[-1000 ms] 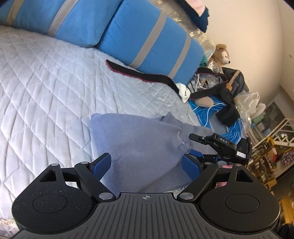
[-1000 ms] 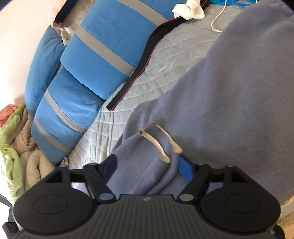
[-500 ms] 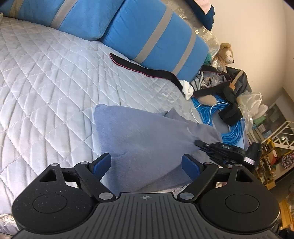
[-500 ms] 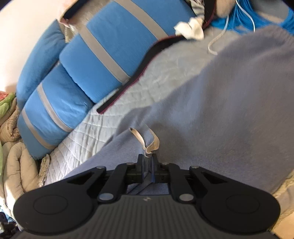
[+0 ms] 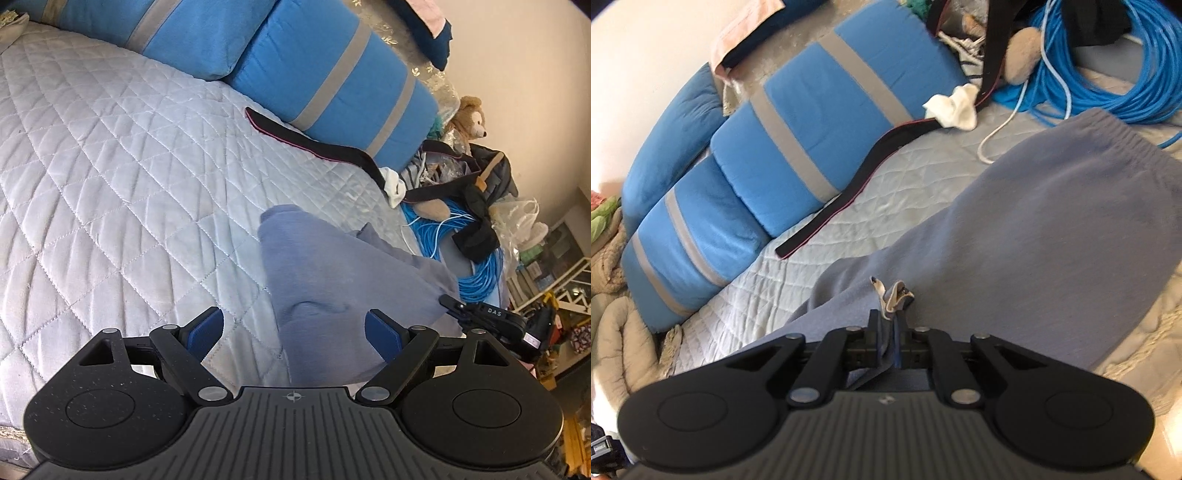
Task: Fold clothes
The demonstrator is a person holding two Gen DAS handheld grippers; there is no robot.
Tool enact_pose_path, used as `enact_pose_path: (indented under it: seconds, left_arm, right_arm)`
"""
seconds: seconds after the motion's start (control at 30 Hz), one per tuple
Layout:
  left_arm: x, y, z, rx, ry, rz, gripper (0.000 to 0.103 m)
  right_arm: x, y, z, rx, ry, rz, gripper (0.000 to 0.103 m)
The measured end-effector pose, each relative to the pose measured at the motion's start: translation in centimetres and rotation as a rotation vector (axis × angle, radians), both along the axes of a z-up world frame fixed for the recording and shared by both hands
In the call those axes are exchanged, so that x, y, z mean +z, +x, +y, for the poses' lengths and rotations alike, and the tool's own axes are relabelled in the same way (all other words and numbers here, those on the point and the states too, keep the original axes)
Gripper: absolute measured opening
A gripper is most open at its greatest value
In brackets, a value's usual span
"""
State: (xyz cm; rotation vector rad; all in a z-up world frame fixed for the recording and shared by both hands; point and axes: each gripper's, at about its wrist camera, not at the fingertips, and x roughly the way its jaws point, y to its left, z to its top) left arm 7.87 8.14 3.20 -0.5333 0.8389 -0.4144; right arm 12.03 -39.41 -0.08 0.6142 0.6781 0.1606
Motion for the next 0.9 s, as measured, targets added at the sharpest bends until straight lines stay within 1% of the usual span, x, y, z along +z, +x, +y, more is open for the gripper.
enact_pose_path:
  seconds: [0.17,0.23,0.27,0.33,0.4,0.43,0.47,0.57,0.6,0.67,0.73,0.83,0.87,0.9]
  left_arm:
    - [-0.3,0.2,-0.2,-0.005,-0.001,0.006,0.084]
    - [-0.3,0.3,-0.3,-0.007,-0.002,0.008,0.084]
    - [-0.4,0.3,-0.4,-0.007,-0.002,0.009,0.084]
    - [-0.4,0.3,-0.4,-0.008,-0.005,0.008,0.084]
    - [-0.5,0.4,-0.4,-0.006,-0.006,0.009,0.084]
    - [-0.6,0.5,-0.4,-0.004,-0.008,0.011,0.084]
    - [-0.7,0.6,-0.3,0.0,-0.013,0.013,0.084]
    - [-1.2,1.5,-0.2,0.01,-0.054,0.018,0.084]
    - [-1.6,2.0,0.0,0.01,-0.08,0.02,0.084]
    - [-2.5,3.2,0.3,0.009,-0.142,0.035,0.084]
    - [-3.7,4.4,0.5,-0.003,-0.222,0.055,0.084]
    - [-5.6,6.1,0.6,-0.043,-0.348,0.104,0.084]
    - [-6.0,6.5,0.5,-0.043,-0.364,0.111,0.084]
    - [-6.1,6.8,0.3,-0.043,-0.363,0.11,0.084]
  right_arm:
    - [-0.7,0.1,-0.8,-0.022,-0.022,0.017,0.0]
    - [-1.7,0.6,-0.7,-0.008,-0.03,0.051,0.0]
    - [-2.1,0.7,-0.7,-0.005,-0.034,0.066,0.006]
    - [-2.6,0.7,-0.6,-0.004,-0.042,0.077,0.037]
    - [-2.4,0.3,-0.4,-0.007,-0.058,0.042,0.058]
    - [-2.1,0.0,-0.2,-0.011,-0.081,0.016,0.079]
    - [-1.7,-0.3,0.0,-0.015,-0.104,-0.011,0.085]
    - [-0.5,-0.8,0.9,0.009,-0.167,-0.081,0.086]
    - [-0.2,-0.9,1.4,0.034,-0.182,-0.101,0.087]
    - [0.1,-1.1,2.7,0.105,-0.207,-0.14,0.092]
    - [0.4,-1.3,3.9,0.176,-0.231,-0.178,0.096]
    - [0.0,-1.5,5.4,0.277,-0.244,-0.213,0.098]
    - [-0.2,-1.4,5.8,0.302,-0.251,-0.219,0.098]
    - [-0.5,-1.4,6.1,0.322,-0.264,-0.218,0.098]
